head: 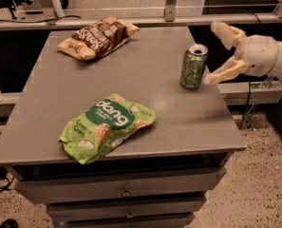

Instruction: Place green can upright

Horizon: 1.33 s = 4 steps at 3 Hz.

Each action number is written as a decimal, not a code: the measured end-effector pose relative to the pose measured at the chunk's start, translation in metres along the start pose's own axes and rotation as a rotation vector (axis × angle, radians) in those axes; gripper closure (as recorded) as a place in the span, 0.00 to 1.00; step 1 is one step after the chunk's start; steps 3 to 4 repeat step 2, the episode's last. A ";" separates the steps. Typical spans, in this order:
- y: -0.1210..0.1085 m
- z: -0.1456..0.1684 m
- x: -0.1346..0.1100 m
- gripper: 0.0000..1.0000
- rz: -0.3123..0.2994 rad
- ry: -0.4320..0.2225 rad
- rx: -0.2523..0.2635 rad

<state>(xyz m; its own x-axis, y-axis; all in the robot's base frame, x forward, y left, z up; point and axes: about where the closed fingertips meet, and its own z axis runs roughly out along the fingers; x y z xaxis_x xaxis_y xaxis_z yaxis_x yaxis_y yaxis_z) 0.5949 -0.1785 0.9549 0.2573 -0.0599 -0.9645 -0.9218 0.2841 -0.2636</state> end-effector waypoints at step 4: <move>0.022 -0.033 -0.086 0.00 -0.170 -0.009 0.059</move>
Offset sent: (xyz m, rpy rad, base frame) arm -0.0413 -0.0136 0.0623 -0.0157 -0.1391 -0.0402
